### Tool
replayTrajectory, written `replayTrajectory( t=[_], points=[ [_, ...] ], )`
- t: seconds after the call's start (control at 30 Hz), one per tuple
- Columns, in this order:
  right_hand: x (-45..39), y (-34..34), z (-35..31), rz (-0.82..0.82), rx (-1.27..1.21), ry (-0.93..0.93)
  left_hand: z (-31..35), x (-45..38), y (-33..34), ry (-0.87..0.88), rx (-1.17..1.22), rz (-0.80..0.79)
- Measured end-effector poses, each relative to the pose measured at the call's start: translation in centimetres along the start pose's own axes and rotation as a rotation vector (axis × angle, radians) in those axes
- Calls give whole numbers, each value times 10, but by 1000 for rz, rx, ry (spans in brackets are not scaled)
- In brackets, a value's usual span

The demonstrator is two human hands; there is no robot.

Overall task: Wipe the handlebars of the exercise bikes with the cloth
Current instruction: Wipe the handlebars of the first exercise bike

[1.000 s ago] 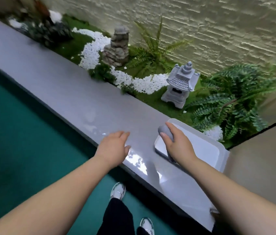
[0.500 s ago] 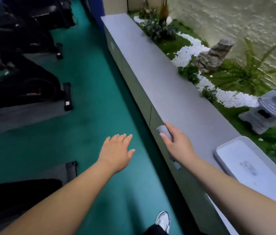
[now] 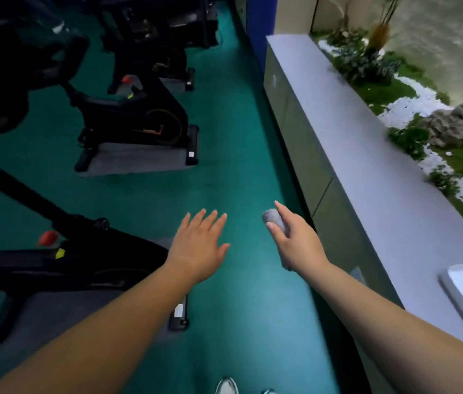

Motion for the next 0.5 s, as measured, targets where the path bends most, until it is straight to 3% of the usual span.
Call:
replayTrajectory(
  t=[0.5],
  points=[
    [73,94,-112,-212,-99,-148,-97,179,6,-410,144,71]
  ],
)
Point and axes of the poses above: each hand's wrist, its own x-axis away from the middle knuckle, its own y-axis out of the palm, z = x × y, the point moved 5 cm from there along -x, towards the middle knuckle, and after that the axes turned 7 degrees about -x, right-handed, at the moved point
